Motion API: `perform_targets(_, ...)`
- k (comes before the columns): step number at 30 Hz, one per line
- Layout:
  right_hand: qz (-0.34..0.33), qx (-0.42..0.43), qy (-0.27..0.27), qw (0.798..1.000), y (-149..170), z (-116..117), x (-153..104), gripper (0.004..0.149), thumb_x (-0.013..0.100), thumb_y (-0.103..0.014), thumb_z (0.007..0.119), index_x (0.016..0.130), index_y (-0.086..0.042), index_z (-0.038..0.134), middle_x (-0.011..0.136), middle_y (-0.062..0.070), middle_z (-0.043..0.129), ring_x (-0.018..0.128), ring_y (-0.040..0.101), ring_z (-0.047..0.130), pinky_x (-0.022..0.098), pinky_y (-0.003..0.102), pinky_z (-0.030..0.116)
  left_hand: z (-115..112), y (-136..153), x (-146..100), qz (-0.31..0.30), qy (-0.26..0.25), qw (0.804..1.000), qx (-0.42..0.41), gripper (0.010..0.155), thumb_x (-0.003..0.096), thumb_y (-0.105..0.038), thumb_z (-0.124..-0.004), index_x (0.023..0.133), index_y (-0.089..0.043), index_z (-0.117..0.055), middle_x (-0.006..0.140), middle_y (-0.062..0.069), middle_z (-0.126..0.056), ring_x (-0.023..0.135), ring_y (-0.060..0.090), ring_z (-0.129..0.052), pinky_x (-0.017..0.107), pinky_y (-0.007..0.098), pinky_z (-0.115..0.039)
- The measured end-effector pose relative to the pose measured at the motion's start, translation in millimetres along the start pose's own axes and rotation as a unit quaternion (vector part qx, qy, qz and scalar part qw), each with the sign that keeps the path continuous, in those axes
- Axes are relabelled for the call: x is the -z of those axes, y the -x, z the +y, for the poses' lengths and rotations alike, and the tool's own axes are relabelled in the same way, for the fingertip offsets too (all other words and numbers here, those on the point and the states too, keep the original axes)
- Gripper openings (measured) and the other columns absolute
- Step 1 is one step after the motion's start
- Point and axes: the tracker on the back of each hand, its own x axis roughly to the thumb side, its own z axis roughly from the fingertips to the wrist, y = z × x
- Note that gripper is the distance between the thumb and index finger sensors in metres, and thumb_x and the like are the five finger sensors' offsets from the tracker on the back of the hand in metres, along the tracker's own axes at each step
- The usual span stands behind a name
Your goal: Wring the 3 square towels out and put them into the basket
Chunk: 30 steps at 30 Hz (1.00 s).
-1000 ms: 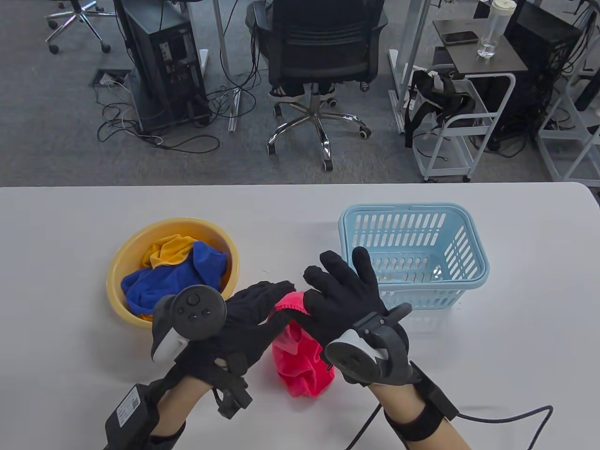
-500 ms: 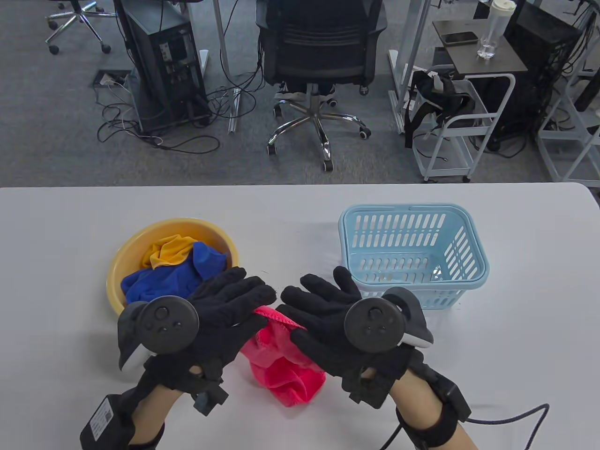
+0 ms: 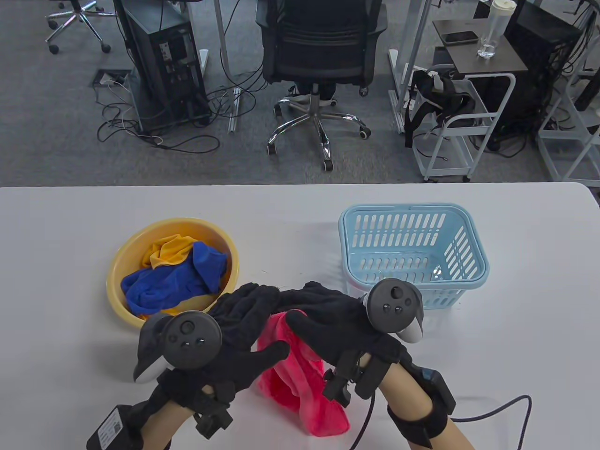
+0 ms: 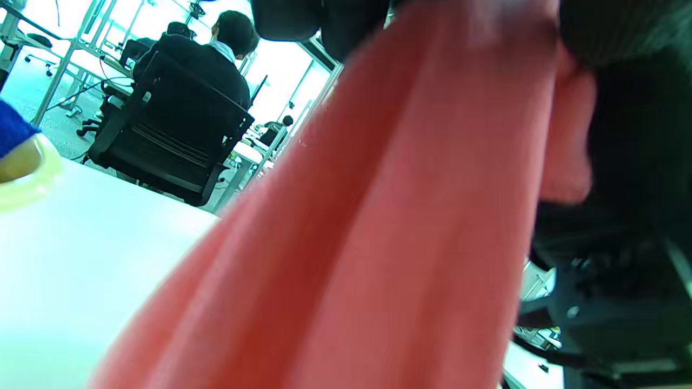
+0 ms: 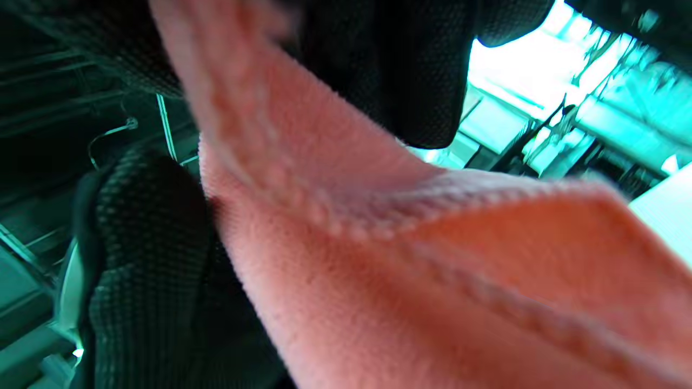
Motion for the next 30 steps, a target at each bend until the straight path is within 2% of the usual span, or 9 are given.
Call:
perform_targets(4,0.004,-0.009,-0.052,0.999,-6.0,9.4,-0.5,0.060,0.059,-0.049,0.063,0.095,-0.004,0.078,0.113,0.014,0.057,0.101,0.049,0.056,0.073,0.068,0.032,-10.0,-1.4,0.5,-0.003,-0.080,0.997,0.021,0.089,0.0489,-0.075,-0.067,0.111,-0.040,-0.015,0.121,-0.010,-0.029,0.121,0.033,-0.032,0.085,0.060,-0.031)
perform_targets(8,0.007,0.020,-0.082,0.996,-5.4,14.6,0.5,0.061,0.060,-0.047,0.059,0.098,-0.001,0.070,0.116,0.014,0.044,0.104,0.049,0.043,0.073,0.067,0.026,-11.4,0.0,1.4,-0.002,-0.058,0.998,0.003,0.092,0.0498,-0.072,-0.070,0.109,-0.040,-0.007,0.120,-0.009,-0.020,0.121,0.034,-0.025,0.085,0.061,-0.025)
perform_targets(14,0.013,0.021,0.055,0.998,2.9,-2.7,-1.4,0.058,0.059,-0.046,0.062,0.086,-0.001,0.087,0.106,0.010,0.072,0.098,0.045,0.066,0.073,0.064,0.042,-1.3,-1.1,-4.2,0.029,-0.173,0.974,0.143,0.089,0.0504,-0.066,-0.073,0.108,-0.045,-0.009,0.120,-0.013,-0.019,0.121,0.031,-0.014,0.086,0.060,-0.017)
perform_targets(18,0.017,0.092,0.071,0.993,9.5,-15.4,-2.5,0.058,0.059,-0.045,0.062,0.076,0.000,0.094,0.099,0.008,0.081,0.096,0.043,0.069,0.073,0.061,0.045,3.2,4.4,-3.6,0.044,-0.241,0.940,0.237,0.089,0.0461,-0.071,-0.074,0.110,-0.046,-0.018,0.120,-0.016,-0.027,0.122,0.030,-0.018,0.086,0.060,-0.019)
perform_targets(22,0.032,0.139,0.069,0.987,15.1,-21.8,-3.3,0.058,0.059,-0.046,0.061,0.078,-0.001,0.093,0.100,0.008,0.080,0.095,0.043,0.070,0.072,0.062,0.046,15.0,29.2,2.0,0.077,-0.241,0.948,0.193,0.079,0.0470,-0.069,-0.075,0.110,-0.046,-0.034,0.119,-0.016,-0.039,0.121,0.031,-0.024,0.086,0.059,-0.021)
perform_targets(24,0.044,0.177,0.055,0.982,19.2,-22.0,-2.9,0.058,0.060,-0.047,0.060,0.081,-0.002,0.090,0.102,0.009,0.077,0.095,0.044,0.069,0.072,0.063,0.045,17.2,35.2,-0.9,0.105,-0.280,0.927,0.228,0.074,0.0496,-0.063,-0.075,0.109,-0.045,-0.035,0.117,-0.016,-0.039,0.122,0.030,-0.022,0.087,0.059,-0.019)
perform_targets(27,0.052,0.184,0.077,0.979,23.0,-21.9,-3.2,0.058,0.060,-0.048,0.059,0.085,-0.003,0.086,0.104,0.012,0.074,0.094,0.045,0.071,0.071,0.064,0.046,17.4,25.6,-11.7,0.015,-0.379,0.886,0.266,0.052,0.0515,-0.059,-0.071,0.100,-0.049,-0.055,0.106,-0.021,-0.063,0.115,0.025,-0.055,0.086,0.055,-0.041)
perform_targets(28,0.053,0.182,0.082,0.978,24.1,-22.4,-3.3,0.059,0.060,-0.048,0.058,0.085,-0.002,0.086,0.101,0.014,0.077,0.093,0.045,0.073,0.071,0.064,0.047,16.7,16.3,-15.1,-0.034,-0.392,0.890,0.229,0.044,0.0528,-0.056,-0.068,0.096,-0.048,-0.063,0.098,-0.020,-0.072,0.110,0.022,-0.064,0.084,0.052,-0.048)
perform_targets(30,0.057,0.174,0.080,0.980,24.7,-22.9,-3.3,0.061,0.060,-0.048,0.056,0.085,0.000,0.084,0.095,0.017,0.082,0.090,0.045,0.078,0.070,0.063,0.050,10.4,-0.3,-20.6,-0.066,-0.369,0.912,0.169,0.043,0.0538,-0.053,-0.067,0.096,-0.046,-0.062,0.096,-0.017,-0.073,0.106,0.021,-0.067,0.083,0.050,-0.049)
